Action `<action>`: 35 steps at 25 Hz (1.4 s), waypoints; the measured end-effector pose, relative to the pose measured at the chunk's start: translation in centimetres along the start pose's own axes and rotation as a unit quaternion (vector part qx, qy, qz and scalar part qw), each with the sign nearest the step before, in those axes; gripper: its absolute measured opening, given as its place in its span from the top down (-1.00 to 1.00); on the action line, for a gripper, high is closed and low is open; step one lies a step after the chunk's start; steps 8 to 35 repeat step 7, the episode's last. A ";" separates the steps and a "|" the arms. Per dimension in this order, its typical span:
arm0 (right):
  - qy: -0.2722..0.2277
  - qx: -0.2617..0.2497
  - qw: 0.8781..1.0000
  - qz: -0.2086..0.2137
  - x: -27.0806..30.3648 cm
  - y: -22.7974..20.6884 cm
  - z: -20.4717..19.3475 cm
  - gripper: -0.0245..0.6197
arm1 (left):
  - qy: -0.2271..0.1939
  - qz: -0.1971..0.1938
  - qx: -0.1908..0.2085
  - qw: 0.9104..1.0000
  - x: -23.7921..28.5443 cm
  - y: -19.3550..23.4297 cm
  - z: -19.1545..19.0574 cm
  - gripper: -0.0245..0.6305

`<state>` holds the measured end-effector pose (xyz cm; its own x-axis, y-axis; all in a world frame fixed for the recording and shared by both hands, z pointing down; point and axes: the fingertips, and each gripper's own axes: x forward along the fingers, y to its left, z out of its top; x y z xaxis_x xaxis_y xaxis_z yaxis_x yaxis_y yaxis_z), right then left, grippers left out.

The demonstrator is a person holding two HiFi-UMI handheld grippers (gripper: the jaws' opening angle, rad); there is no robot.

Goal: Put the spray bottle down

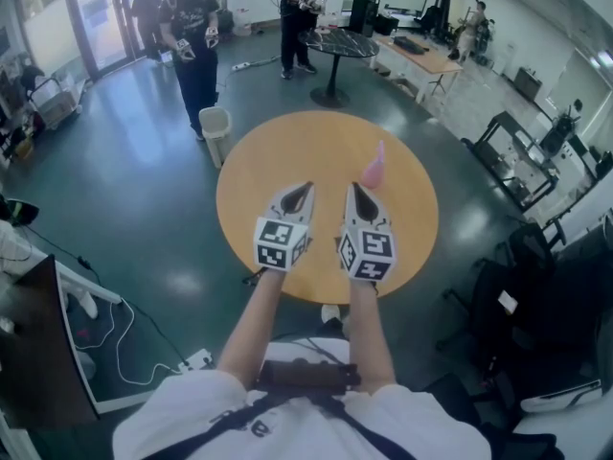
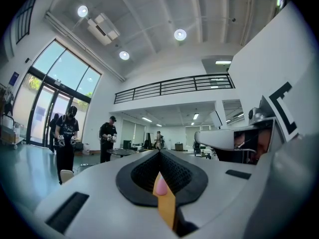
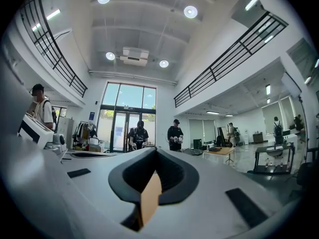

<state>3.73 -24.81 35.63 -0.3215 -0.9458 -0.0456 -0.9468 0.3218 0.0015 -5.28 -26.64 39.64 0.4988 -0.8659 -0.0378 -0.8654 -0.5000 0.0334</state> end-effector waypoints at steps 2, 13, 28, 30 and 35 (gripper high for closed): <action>0.002 0.001 1.000 -0.002 0.0 -0.1 -0.1 0.86 | 0.003 -0.001 -0.001 1.000 -0.1 0.0 -0.1 0.89; 0.002 0.004 1.000 -0.008 0.0 -0.3 -0.1 0.86 | 0.001 0.001 0.003 1.000 -0.3 0.4 0.1 0.89; 0.002 0.004 1.000 -0.008 0.0 -0.3 -0.1 0.86 | 0.001 0.001 0.003 1.000 -0.3 0.4 0.1 0.89; 0.002 0.004 1.000 -0.008 0.0 -0.3 -0.1 0.86 | 0.001 0.001 0.003 1.000 -0.3 0.4 0.1 0.89; 0.002 0.004 1.000 -0.008 0.0 -0.3 -0.1 0.86 | 0.001 0.001 0.003 1.000 -0.3 0.4 0.1 0.89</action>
